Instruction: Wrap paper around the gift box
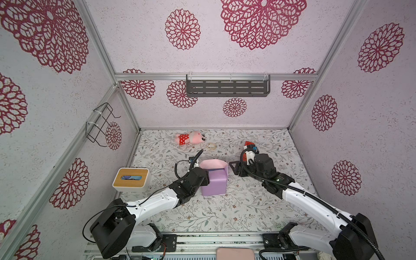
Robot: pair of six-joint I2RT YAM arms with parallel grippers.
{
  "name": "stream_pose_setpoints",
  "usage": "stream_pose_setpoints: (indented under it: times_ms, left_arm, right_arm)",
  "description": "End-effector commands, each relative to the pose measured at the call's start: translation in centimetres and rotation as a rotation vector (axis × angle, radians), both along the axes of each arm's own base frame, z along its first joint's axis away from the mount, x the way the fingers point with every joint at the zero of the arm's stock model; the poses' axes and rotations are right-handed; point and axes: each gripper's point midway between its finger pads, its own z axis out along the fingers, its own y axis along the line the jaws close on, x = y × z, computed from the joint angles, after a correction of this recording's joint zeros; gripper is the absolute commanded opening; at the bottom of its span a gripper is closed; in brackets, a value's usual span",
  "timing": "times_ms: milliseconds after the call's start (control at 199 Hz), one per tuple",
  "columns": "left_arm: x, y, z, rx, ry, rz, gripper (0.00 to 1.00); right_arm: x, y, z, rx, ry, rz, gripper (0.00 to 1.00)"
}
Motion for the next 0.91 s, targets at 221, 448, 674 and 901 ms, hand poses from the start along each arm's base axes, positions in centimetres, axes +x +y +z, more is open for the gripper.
stream_pose_setpoints:
  times_ms: [221, 448, 674, 901]
  left_arm:
    - [-0.6, 1.1, -2.0, 0.056, 0.056, 0.010, 0.65]
    - [-0.5, 1.0, -1.7, 0.057, 0.052, 0.007, 0.65]
    - [-0.5, 0.9, -1.7, 0.057, 0.053, 0.006, 0.65]
    - [-0.5, 1.0, -1.7, 0.058, 0.051, 0.006, 0.65]
  right_arm:
    - [1.0, 1.6, -1.9, 0.092, 0.099, 0.111, 0.60]
    - [0.6, 3.5, -2.8, 0.136, 0.131, 0.165, 0.57]
    - [0.3, 4.6, -3.6, 0.150, 0.150, 0.183, 0.56]
    - [0.5, 5.7, -3.8, 0.156, 0.150, 0.200, 0.56]
